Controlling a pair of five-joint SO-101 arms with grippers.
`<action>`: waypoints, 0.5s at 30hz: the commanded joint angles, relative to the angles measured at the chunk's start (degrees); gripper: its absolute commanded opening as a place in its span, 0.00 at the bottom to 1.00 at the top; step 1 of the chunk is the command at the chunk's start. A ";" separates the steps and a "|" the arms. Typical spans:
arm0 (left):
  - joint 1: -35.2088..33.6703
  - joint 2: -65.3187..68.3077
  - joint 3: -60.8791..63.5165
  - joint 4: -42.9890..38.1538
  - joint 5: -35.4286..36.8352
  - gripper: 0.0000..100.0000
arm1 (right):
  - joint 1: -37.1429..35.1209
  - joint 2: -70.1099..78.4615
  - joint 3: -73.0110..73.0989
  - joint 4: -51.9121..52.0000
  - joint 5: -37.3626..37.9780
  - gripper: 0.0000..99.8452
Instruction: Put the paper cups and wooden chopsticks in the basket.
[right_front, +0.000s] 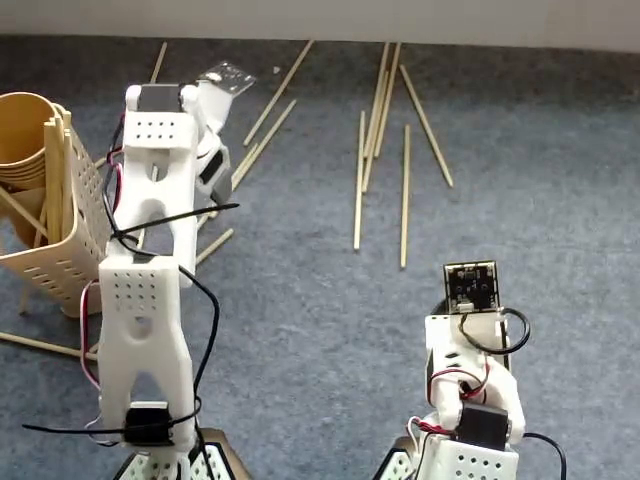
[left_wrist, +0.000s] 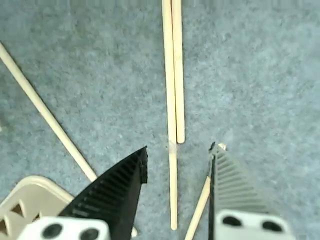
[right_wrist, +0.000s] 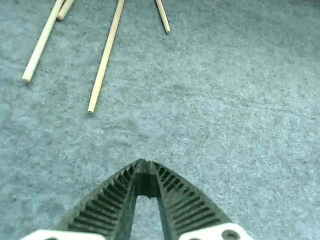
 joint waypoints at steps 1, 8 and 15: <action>-1.45 -9.80 9.80 0.70 -1.58 0.21 | -0.31 -0.04 8.04 -0.84 -0.26 0.01; -0.40 -20.09 35.21 -2.02 -12.84 0.21 | -0.31 -0.04 8.04 -0.84 -0.26 0.01; -1.36 -19.91 44.97 -17.49 -13.19 0.14 | -0.31 -0.04 8.04 -0.84 -0.26 0.01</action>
